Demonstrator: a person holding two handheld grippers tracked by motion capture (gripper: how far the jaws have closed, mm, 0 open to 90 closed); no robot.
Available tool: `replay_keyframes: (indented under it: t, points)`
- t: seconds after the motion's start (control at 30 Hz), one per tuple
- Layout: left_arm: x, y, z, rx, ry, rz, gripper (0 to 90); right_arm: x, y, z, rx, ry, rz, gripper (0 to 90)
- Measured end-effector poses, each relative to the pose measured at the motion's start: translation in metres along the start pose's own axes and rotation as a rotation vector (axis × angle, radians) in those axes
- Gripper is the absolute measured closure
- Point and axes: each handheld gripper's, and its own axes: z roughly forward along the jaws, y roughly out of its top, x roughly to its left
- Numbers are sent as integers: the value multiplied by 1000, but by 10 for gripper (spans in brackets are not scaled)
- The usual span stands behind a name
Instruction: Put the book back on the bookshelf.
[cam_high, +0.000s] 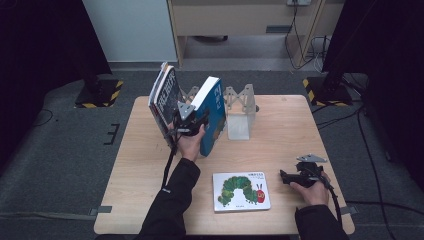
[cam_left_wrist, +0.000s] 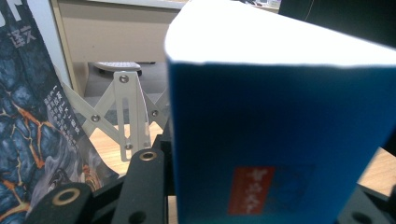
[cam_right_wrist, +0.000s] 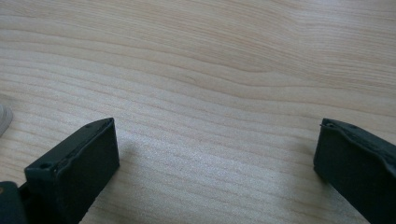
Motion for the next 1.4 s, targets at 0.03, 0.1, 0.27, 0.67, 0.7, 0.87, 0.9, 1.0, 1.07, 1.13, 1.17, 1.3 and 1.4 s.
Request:
replay_keyframes:
  t: [0.03,0.1,0.27,0.67,0.7,0.87,0.9,1.0,1.07,1.13,1.17,1.3,1.4]
  points:
    - [-1,-1,-1,-4,2,8,593,0,0,0,1,0,-2,4]
    - [-3,-4,-5,-9,-1,24,589,0,0,0,0,-1,0,4]
    - [-5,-16,-13,2,-9,41,576,0,0,0,1,0,2,4]
    - [-8,-15,-6,-4,23,32,597,1,0,0,1,-1,2,4]
    - [-8,-14,-3,-2,25,29,597,1,0,0,1,-1,3,4]
    - [-9,-11,7,-8,19,20,591,1,0,0,2,0,3,4]
    - [-9,-11,8,-9,17,22,591,1,0,0,1,0,3,4]
    - [-9,-11,7,-9,15,25,589,0,0,0,2,2,-1,4]
    - [-9,-12,4,-9,10,19,584,1,0,0,1,1,1,4]
    - [-8,-14,0,-9,-2,10,576,1,0,0,1,1,1,4]
    - [-8,-15,-2,-12,-6,6,573,1,0,0,1,1,2,4]
    - [-6,-18,-12,-15,-38,-19,554,0,0,0,0,1,-2,4]
    - [-6,-20,-16,-16,-42,-26,554,1,0,0,0,0,-2,5]
